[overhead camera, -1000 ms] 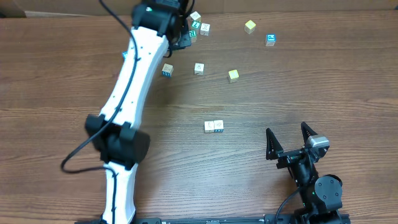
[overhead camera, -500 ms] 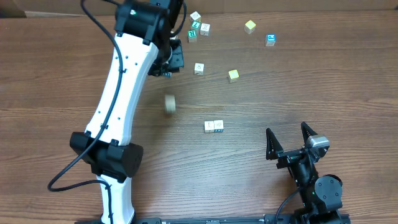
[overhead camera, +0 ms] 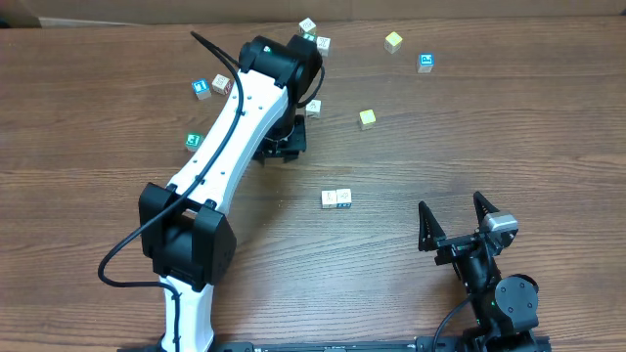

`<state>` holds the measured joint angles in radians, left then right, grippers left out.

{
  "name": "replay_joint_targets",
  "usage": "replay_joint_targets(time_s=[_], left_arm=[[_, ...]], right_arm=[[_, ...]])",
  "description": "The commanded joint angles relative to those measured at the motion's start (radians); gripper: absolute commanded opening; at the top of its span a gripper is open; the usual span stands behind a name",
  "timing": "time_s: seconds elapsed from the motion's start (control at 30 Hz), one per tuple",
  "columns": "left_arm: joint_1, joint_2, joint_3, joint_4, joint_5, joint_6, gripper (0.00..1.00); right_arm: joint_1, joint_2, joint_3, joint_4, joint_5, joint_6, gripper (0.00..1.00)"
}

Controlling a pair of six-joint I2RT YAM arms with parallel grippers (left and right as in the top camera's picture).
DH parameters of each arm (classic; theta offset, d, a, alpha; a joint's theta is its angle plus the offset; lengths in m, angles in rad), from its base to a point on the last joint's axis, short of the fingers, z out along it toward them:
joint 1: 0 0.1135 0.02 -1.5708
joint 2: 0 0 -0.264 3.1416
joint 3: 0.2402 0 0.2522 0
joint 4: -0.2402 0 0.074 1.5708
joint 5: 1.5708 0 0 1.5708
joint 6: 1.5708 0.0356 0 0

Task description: Form a horizontal line

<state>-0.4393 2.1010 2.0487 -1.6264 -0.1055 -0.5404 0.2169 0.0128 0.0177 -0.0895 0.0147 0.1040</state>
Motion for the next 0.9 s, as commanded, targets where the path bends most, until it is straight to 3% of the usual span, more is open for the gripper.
replay_joint_targets(time_s=[0.0,0.27,0.43,0.47,0.6,0.87], left_arm=[[0.076,-0.012,-0.019,0.026,-0.111,-0.047,0.39],[0.264,-0.012,-0.020,0.214,-0.092,0.097,0.41],[0.332,-0.012,-0.020,0.270,-0.082,0.281,0.42],[0.343,-0.012,-0.020,0.273,-0.082,0.314,0.44],[0.384,-0.012,-0.023,0.281,-0.085,0.384,0.68],[0.459,-0.012,-0.137,0.392,-0.072,0.388,0.70]], right_arm=[[0.005,-0.010,-0.010,0.007,0.002,-0.004,1.00],[0.005,-0.010,-0.010,0.007,0.002,-0.004,1.00],[0.005,-0.010,-0.010,0.007,0.002,-0.004,1.00],[0.005,-0.010,-0.010,0.007,0.002,-0.004,1.00],[0.005,-0.010,-0.010,0.007,0.002,-0.004,1.00],[0.005,-0.010,-0.010,0.007,0.002,-0.004,1.00]])
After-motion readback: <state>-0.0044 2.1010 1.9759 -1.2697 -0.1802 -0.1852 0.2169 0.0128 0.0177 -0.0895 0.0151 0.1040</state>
